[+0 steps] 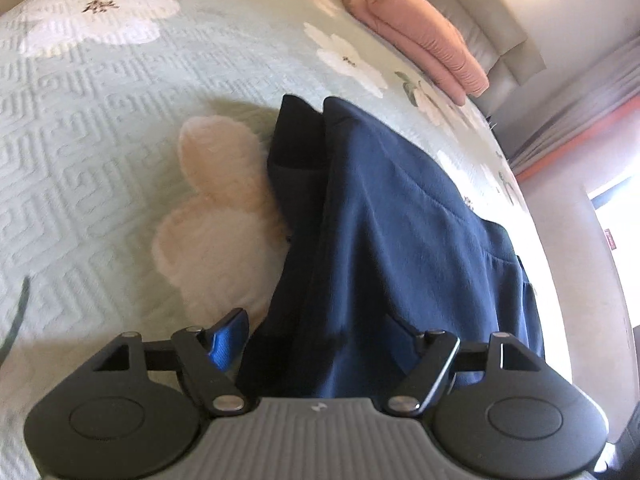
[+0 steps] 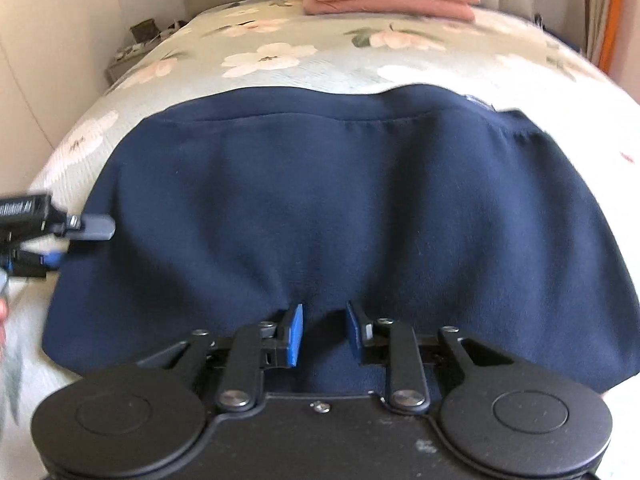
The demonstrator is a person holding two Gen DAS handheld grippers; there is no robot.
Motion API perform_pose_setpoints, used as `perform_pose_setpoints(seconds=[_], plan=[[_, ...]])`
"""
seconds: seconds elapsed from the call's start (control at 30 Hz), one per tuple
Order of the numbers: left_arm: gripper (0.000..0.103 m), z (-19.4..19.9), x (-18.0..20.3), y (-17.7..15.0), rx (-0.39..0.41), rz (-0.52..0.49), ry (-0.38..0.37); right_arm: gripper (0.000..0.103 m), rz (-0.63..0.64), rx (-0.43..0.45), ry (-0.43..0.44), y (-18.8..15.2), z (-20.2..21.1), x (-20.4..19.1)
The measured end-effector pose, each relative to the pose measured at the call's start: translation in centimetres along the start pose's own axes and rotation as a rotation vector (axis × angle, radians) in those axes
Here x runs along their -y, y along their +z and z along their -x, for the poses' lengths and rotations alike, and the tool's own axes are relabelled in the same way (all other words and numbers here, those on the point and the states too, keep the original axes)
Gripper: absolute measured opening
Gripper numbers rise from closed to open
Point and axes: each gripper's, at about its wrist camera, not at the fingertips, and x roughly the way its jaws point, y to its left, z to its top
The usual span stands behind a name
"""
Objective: Fold large clothes
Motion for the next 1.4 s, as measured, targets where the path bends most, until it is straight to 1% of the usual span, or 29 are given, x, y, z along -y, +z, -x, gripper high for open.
perform_pose_setpoints(seconds=[0.07,0.1,0.13,0.17,0.2,0.23,0.27,0.37,0.4,0.43,0.53,0.6,0.67,0.7,0.73,0.77,0.8,0.87,0.9,0.93,0.97,1.03,1.07,1.17,1.2,1.27,1.3,1.33,1.4], plan=[[0.076,-0.7,0.1,0.4,0.015,0.007,-0.005,0.031,0.017,0.012,-0.004,-0.3,-0.1,0.0],[0.073,-0.9,0.3,0.5,0.02,0.007,-0.008,0.031,0.01,0.015,0.0,-0.8,0.2,0.0],[0.055,-1.2,0.5,0.7,0.024,0.001,-0.003,0.031,-0.002,0.016,0.009,-0.8,0.2,0.2],[0.034,-1.4,0.6,0.9,0.024,-0.002,0.006,0.031,-0.017,0.017,0.021,-0.9,0.4,0.5],[0.02,-1.7,0.5,1.0,0.009,0.02,-0.004,0.031,-0.033,0.019,0.032,-0.8,0.0,1.0],[0.018,-1.5,0.2,1.0,0.023,0.052,-0.016,0.031,-0.051,0.02,0.045,-0.7,0.0,1.5],[0.018,-1.1,0.0,0.9,0.039,0.068,-0.023,0.031,-0.068,0.022,0.058,-0.4,0.0,1.6],[0.018,0.1,-1.0,0.0,0.07,0.092,0.002,0.031,-0.111,0.053,0.096,-0.3,1.2,2.3],[0.024,0.4,-1.2,-0.3,0.068,0.094,-0.007,0.031,-0.114,0.06,0.093,-0.4,1.7,2.4],[0.033,0.6,-1.3,-0.6,0.052,0.099,-0.012,0.031,-0.113,0.063,0.078,-0.4,2.1,2.4],[0.046,0.7,-1.7,-1.3,-0.005,0.086,-0.092,0.031,-0.101,0.094,0.053,-0.3,3.4,2.3],[0.05,0.7,-1.8,-1.3,-0.027,0.061,-0.115,0.031,-0.069,0.108,0.034,0.0,3.8,1.7],[0.057,0.2,-1.8,-1.1,-0.039,0.056,-0.131,0.029,-0.031,0.103,0.003,0.0,3.5,1.0],[0.068,-0.2,-1.8,-1.0,-0.042,0.056,-0.149,0.027,-0.015,0.096,-0.025,-0.1,3.0,0.6],[0.081,-0.7,-1.6,-0.9,-0.043,0.05,-0.175,0.022,-0.008,0.081,-0.053,-0.4,2.4,0.5],[0.086,-1.1,-1.2,-0.8,-0.041,0.034,-0.196,0.019,-0.007,0.059,-0.059,-0.8,1.7,0.5],[0.09,-1.4,-0.6,-0.9,-0.032,0.012,-0.193,0.018,-0.007,0.036,-0.051,-1.4,0.8,0.6],[0.086,-1.7,0.5,-1.2,-0.017,-0.035,-0.155,0.018,0.02,0.037,-0.054,-2.0,0.7,0.4],[0.067,-1.5,0.8,-1.4,-0.011,-0.055,-0.122,0.017,0.042,0.036,-0.054,-1.8,1.1,0.1],[0.038,-1.1,0.7,-1.5,-0.01,-0.059,-0.075,0.014,0.058,0.05,-0.045,-1.6,1.7,0.0],[0.032,-0.6,0.0,-1.6,-0.015,-0.029,-0.059,0.014,0.069,0.066,-0.032,-1.5,2.3,-0.1],[0.032,0.4,-2.1,-2.2,-0.029,0.102,-0.11,0.014,0.075,0.072,-0.024,-1.4,2.7,0.0],[0.03,1.0,-2.6,-2.7,-0.033,0.128,-0.111,0.014,0.075,0.068,-0.02,-1.5,2.6,0.1],[0.029,1.2,-1.9,-4.2,-0.025,0.092,-0.084,0.014,0.034,0.042,-0.004,-2.1,1.6,0.9],[0.029,0.8,-1.9,-4.5,-0.008,0.117,-0.087,0.014,0.005,0.046,0.012,-2.1,1.6,1.1],[0.029,-0.2,-3.3,-4.8,0.025,0.27,-0.151,0.014,-0.044,0.061,0.047,-2.2,1.5,1.9],[0.029,-0.7,-3.7,-4.8,0.038,0.314,-0.175,0.014,-0.061,0.069,0.062,-2.3,1.5,2.2],[0.028,-1.2,-3.7,-4.7,0.048,0.327,-0.181,0.014,-0.075,0.076,0.077,-2.4,1.5,2.5],[0.028,-1.9,-2.5,-4.5,0.059,0.289,-0.165,0.014,-0.104,0.083,0.11,-2.5,1.5,3.2]])
